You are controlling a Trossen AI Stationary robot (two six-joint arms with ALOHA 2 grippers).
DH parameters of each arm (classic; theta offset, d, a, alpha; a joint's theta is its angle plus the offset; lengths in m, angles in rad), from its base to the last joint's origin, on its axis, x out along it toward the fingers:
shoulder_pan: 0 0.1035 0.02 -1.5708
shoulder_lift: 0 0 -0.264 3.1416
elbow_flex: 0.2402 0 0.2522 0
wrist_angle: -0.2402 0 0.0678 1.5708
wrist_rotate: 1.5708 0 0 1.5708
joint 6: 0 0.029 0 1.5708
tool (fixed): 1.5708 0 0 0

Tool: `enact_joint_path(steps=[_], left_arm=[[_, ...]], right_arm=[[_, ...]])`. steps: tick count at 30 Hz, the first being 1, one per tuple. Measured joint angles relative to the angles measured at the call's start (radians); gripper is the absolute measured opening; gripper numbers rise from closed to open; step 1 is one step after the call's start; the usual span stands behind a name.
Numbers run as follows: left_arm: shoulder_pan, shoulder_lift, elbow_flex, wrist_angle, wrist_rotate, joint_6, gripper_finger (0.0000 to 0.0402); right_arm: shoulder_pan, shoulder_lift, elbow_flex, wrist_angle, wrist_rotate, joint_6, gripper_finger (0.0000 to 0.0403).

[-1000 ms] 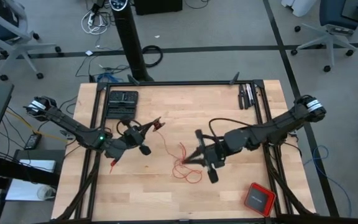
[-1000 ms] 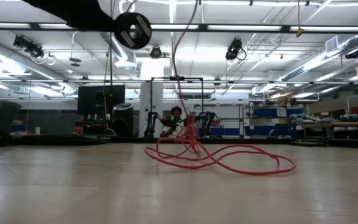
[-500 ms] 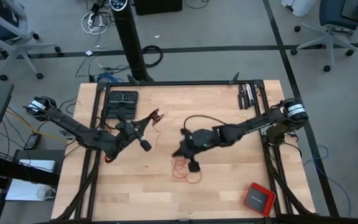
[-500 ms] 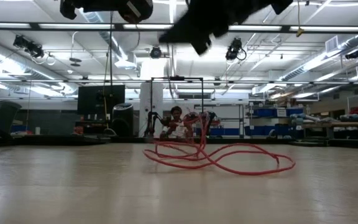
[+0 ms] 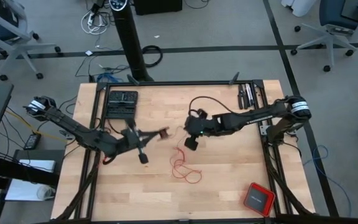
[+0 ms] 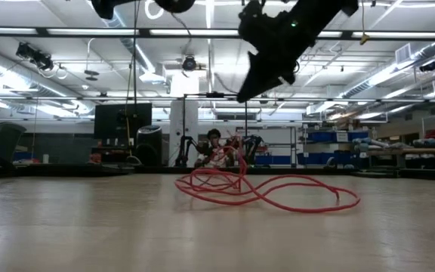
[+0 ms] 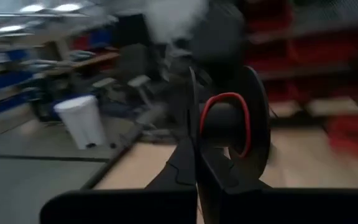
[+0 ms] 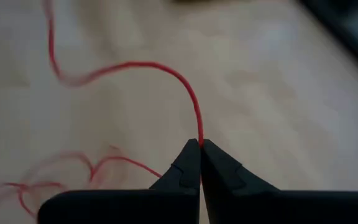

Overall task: Coil cords
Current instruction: Uncoil the red wire from the spool

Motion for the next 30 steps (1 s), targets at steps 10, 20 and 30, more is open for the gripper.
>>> enact_joint_path(steps=[10, 20, 30], left_arm=[[0.013, -0.010, -0.001, -0.447, 0.007, -0.032, 0.0000], [0.042, -0.010, -0.001, -0.565, -0.169, -0.102, 0.0000], [0.043, -0.010, -0.001, -0.362, -0.585, -0.138, 0.0000]], right_arm=[[0.131, -0.239, 0.000, -0.108, 0.456, 0.009, 0.0001], [0.351, -0.330, 0.000, 0.254, 0.324, -0.382, 0.0000], [0.352, -0.293, 0.000, 0.334, -0.460, -0.371, 0.0002]])
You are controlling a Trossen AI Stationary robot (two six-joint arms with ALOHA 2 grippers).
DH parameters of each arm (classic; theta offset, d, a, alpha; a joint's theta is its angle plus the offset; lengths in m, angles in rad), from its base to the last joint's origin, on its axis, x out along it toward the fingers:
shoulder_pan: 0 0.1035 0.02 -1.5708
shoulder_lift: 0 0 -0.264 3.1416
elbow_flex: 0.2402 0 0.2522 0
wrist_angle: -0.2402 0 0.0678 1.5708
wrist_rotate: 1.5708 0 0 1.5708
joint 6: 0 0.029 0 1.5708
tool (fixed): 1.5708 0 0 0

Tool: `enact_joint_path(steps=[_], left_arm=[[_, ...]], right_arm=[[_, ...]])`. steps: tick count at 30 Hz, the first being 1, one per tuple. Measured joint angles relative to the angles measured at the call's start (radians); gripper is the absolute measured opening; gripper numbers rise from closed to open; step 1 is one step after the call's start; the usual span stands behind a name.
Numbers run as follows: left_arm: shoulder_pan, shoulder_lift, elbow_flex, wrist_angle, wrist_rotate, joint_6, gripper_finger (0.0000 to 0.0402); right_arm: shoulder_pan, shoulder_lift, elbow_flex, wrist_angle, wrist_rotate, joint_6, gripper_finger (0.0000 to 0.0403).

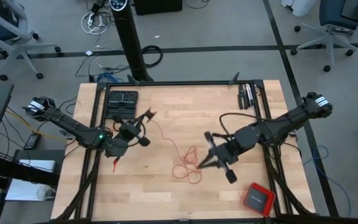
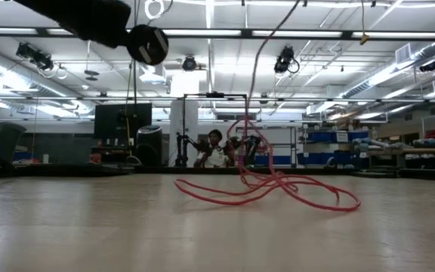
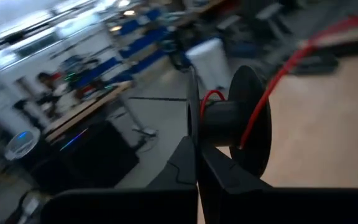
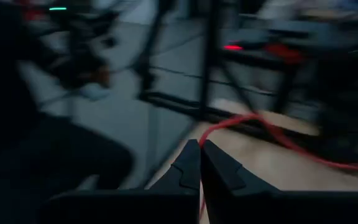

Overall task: Coil cords
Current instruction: Uncoil the red wire from the spool

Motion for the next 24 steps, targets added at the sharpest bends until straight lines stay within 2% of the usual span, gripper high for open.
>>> enact_joint_path(steps=[6, 8, 12, 15, 18, 21, 24], left_arm=[[0.000, 0.000, 0.000, 0.199, -0.161, 0.006, 0.0000], [0.000, 0.000, 0.000, 0.265, -0.164, 0.005, 0.0000], [-0.001, 0.000, 0.001, 0.394, -0.106, 0.005, 0.0000], [-0.002, 0.000, 0.000, 0.430, 0.018, 0.013, 0.0000], [-0.003, 0.000, 0.000, 0.448, 0.184, 0.048, 0.0000], [-0.003, 0.000, 0.000, 0.420, 0.394, 0.117, 0.0000], [-0.004, 0.000, 0.001, 0.329, 0.537, 0.182, 0.0000]], right_arm=[[-0.022, 0.101, 0.000, -0.017, -0.209, 0.013, 0.0003], [-0.040, 0.148, 0.000, -0.021, -0.250, 0.057, 0.0003], [-0.115, 0.228, 0.000, -0.106, -0.245, 0.170, 0.0004], [-0.190, 0.261, 0.000, -0.249, -0.178, 0.267, 0.0004], [-0.260, 0.265, 0.000, -0.405, -0.065, 0.376, 0.0002], [-0.308, 0.250, 0.000, -0.532, 0.132, 0.489, 0.0002], [-0.326, 0.207, 0.000, -0.633, 0.358, 0.586, 0.0002]])
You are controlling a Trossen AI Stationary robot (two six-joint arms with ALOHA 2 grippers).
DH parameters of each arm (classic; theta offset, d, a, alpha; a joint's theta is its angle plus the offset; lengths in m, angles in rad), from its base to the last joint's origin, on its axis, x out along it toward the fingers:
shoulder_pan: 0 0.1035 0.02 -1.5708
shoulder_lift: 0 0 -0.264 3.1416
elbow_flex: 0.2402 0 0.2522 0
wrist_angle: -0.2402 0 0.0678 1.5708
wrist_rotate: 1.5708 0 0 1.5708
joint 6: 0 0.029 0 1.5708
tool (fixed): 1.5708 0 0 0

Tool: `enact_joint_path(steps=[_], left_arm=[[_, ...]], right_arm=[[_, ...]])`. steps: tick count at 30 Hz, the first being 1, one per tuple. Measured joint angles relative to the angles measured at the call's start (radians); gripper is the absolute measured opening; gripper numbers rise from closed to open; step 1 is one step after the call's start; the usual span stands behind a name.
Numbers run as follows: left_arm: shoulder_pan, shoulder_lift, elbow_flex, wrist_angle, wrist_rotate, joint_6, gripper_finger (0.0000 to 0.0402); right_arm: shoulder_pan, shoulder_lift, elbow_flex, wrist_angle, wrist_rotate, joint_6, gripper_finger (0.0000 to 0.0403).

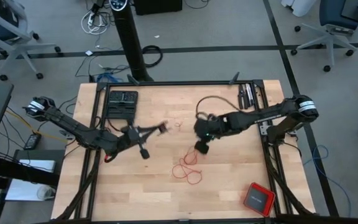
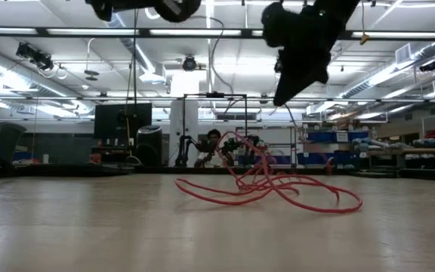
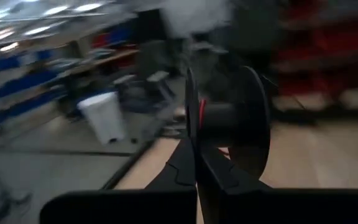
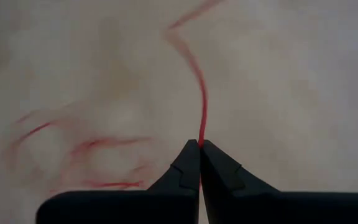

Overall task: Coil cords
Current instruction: Uncoil the red wire from the spool

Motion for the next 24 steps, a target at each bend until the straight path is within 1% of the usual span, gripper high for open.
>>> enact_joint_path(steps=[1, 4, 6, 8, 10, 12, 14, 16, 17, 18, 20, 22, 24], left_arm=[[0.000, 0.000, 0.000, -0.055, 0.024, 0.020, 0.0000], [-0.004, 0.000, 0.000, -0.233, 0.036, 0.037, 0.0000], [-0.003, 0.000, -0.001, -0.365, 0.016, 0.032, 0.0000], [-0.003, 0.000, -0.001, -0.483, -0.034, 0.016, 0.0000], [-0.003, 0.000, -0.001, -0.569, -0.075, -0.025, 0.0000], [-0.003, 0.000, -0.001, -0.641, -0.106, -0.051, 0.0000], [-0.003, 0.000, -0.001, -0.687, -0.117, -0.074, 0.0000], [-0.003, 0.000, -0.001, -0.714, -0.134, -0.082, 0.0000], [-0.003, 0.000, -0.001, -0.719, -0.145, -0.085, 0.0000], [-0.003, 0.000, -0.001, -0.714, -0.164, -0.092, 0.0000], [-0.003, 0.000, -0.001, -0.701, -0.217, -0.110, 0.0000], [-0.003, 0.000, -0.001, -0.681, -0.275, -0.134, 0.0000], [-0.003, 0.000, -0.001, -0.641, -0.326, -0.154, 0.0000]], right_arm=[[-0.001, -0.017, 0.000, -0.030, 0.071, 0.026, 0.0002], [0.014, -0.078, 0.000, -0.092, 0.274, 0.077, 0.0001], [0.043, -0.125, 0.000, -0.102, 0.389, 0.085, 0.0001], [0.086, -0.172, 0.000, -0.098, 0.493, 0.077, 0.0001], [0.138, -0.216, 0.000, -0.079, 0.595, 0.044, 0.0001], [0.196, -0.259, 0.000, -0.024, 0.677, -0.031, 0.0001], [0.258, -0.293, 0.000, 0.054, 0.717, -0.141, 0.0001], [0.315, -0.321, 0.000, 0.165, 0.721, -0.262, 0.0001], [0.342, -0.332, 0.000, 0.220, 0.708, -0.322, 0.0001], [0.367, -0.341, 0.000, 0.275, 0.674, -0.380, 0.0001], [0.408, -0.354, 0.000, 0.385, 0.545, -0.472, 0.0001], [0.435, -0.357, 0.000, 0.476, 0.369, -0.527, 0.0001], [0.453, -0.348, 0.000, 0.549, 0.168, -0.562, 0.0001]])
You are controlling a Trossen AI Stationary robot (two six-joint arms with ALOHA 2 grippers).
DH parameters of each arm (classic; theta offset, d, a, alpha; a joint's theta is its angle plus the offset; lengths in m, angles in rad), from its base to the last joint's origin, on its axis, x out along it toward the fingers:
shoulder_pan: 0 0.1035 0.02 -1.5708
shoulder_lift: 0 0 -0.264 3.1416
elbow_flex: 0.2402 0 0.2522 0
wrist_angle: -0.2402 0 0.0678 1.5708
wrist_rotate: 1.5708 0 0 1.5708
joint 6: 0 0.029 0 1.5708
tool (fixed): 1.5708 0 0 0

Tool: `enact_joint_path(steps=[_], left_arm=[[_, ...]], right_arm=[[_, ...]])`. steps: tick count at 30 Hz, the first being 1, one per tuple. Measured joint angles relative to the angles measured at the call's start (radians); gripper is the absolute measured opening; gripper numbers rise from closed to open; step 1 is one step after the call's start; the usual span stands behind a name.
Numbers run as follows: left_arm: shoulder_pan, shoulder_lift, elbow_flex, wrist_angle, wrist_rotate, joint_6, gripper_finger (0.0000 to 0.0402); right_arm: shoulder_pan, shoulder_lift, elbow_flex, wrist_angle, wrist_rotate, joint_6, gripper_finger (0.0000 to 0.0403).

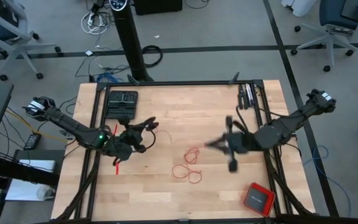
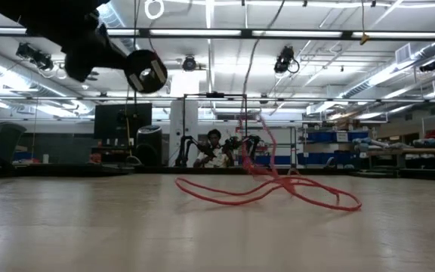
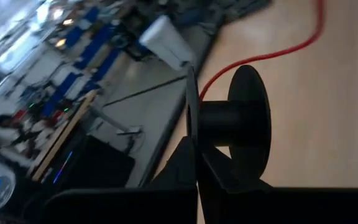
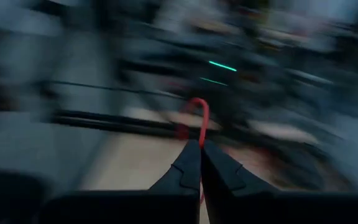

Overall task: Coil cords
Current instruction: Uncoil the red wire from the spool

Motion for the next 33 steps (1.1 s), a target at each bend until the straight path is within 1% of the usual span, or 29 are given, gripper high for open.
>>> enact_joint_path(steps=[3, 6, 8, 10, 14, 18, 20, 22, 24, 27, 31, 33], left_arm=[[0.000, 0.000, 0.000, 0.094, -0.053, 0.002, 0.0000], [0.000, 0.000, 0.000, 0.190, -0.078, 0.005, 0.0000], [0.000, 0.000, 0.000, 0.253, -0.101, 0.007, 0.0000], [0.002, 0.000, 0.000, 0.326, -0.129, 0.007, 0.0000], [0.016, 0.000, 0.000, 0.479, -0.148, 0.078, 0.0000], [0.032, 0.000, 0.000, 0.646, -0.144, 0.176, 0.0000], [0.051, 0.000, 0.000, 0.717, -0.122, 0.214, 0.0000], [0.069, 0.000, 0.000, 0.791, -0.091, 0.241, 0.0000], [0.085, 0.000, 0.000, 0.843, -0.063, 0.253, 0.0000], [0.104, 0.000, 0.000, 0.883, -0.008, 0.262, 0.0000], [0.118, 0.000, 0.000, 0.879, 0.143, 0.259, 0.0000], [0.118, 0.001, 0.000, 0.858, 0.238, 0.247, 0.0000]], right_arm=[[0.010, 0.029, 0.000, 0.061, -0.281, -0.060, 0.0003], [0.010, 0.076, 0.000, 0.097, -0.495, -0.123, 0.0005], [0.005, 0.114, 0.000, 0.131, -0.583, -0.161, 0.0005], [-0.010, 0.158, 0.000, 0.160, -0.615, -0.177, 0.0005], [-0.069, 0.240, 0.000, 0.164, -0.614, -0.119, 0.0004], [-0.145, 0.302, 0.000, 0.132, -0.613, 0.042, 0.0005], [-0.180, 0.330, 0.000, 0.085, -0.582, 0.147, 0.0006], [-0.209, 0.349, 0.000, 0.012, -0.513, 0.259, 0.0006], [-0.229, 0.366, 0.000, -0.089, -0.432, 0.323, 0.0011], [-0.244, 0.383, 0.000, -0.269, -0.304, 0.419, 0.0028], [-0.250, 0.373, 0.000, -0.460, -0.167, 0.526, 0.0064], [-0.251, 0.357, 0.000, -0.504, -0.117, 0.555, 0.0085]])
